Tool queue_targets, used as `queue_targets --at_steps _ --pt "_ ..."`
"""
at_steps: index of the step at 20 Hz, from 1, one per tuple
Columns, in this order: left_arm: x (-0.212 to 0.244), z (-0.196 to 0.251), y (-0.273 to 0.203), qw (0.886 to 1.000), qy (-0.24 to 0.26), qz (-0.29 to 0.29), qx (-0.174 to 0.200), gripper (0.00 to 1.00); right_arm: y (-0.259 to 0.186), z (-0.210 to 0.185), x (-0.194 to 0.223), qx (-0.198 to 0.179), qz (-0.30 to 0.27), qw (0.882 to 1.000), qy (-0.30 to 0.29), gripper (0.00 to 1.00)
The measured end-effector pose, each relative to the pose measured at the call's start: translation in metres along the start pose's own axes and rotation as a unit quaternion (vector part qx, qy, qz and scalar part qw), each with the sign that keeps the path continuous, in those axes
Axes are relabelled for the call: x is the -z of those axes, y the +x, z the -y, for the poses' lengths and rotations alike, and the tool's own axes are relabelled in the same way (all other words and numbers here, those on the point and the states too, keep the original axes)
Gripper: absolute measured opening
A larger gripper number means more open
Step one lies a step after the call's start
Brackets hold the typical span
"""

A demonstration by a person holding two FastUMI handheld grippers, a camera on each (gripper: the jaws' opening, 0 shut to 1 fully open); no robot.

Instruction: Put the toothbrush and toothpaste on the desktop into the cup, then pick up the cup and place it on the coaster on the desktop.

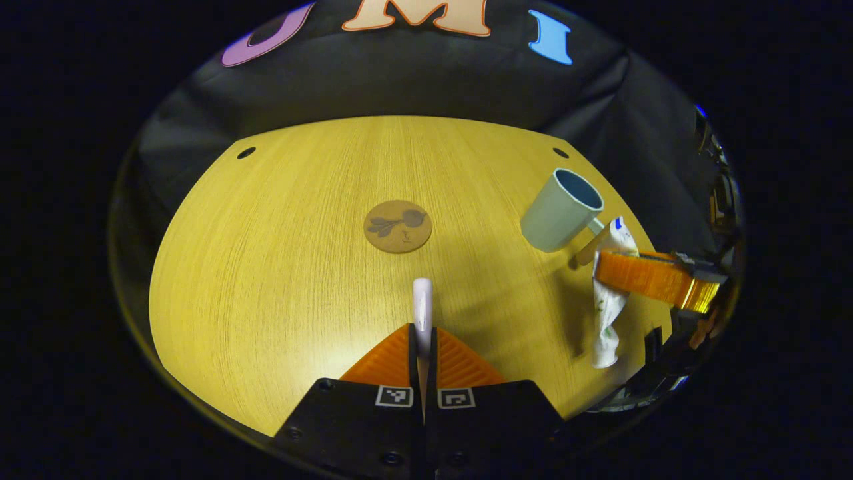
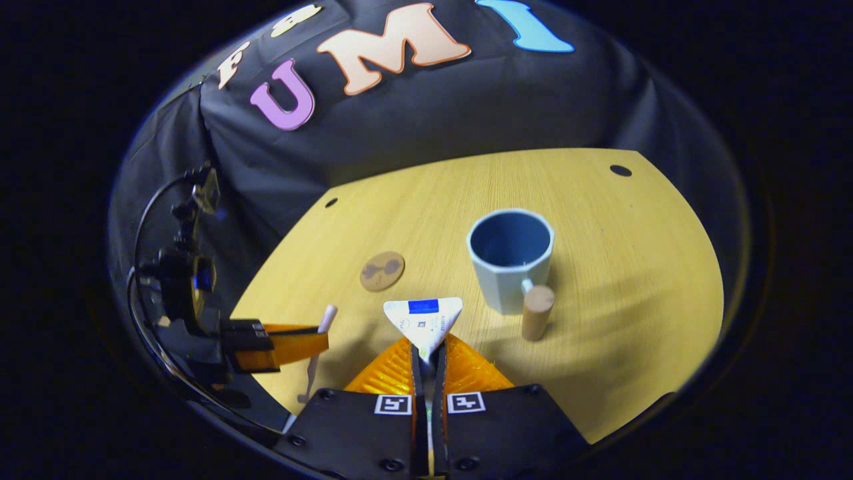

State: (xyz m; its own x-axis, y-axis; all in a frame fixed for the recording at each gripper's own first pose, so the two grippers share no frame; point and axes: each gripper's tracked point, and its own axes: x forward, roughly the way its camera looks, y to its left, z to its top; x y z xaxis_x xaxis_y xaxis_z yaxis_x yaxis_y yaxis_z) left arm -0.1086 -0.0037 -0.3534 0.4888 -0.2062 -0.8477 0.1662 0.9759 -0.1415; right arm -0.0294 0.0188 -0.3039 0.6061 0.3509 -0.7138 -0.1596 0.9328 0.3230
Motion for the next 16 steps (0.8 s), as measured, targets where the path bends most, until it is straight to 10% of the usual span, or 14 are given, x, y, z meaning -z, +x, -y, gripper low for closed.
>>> queue_targets --at_steps 16 --pt "0.107 -0.053 -0.118 0.998 -0.043 0.037 -0.005 0.0 0.023 0.039 -0.153 0.01 0.152 0.988 0.028 0.05"
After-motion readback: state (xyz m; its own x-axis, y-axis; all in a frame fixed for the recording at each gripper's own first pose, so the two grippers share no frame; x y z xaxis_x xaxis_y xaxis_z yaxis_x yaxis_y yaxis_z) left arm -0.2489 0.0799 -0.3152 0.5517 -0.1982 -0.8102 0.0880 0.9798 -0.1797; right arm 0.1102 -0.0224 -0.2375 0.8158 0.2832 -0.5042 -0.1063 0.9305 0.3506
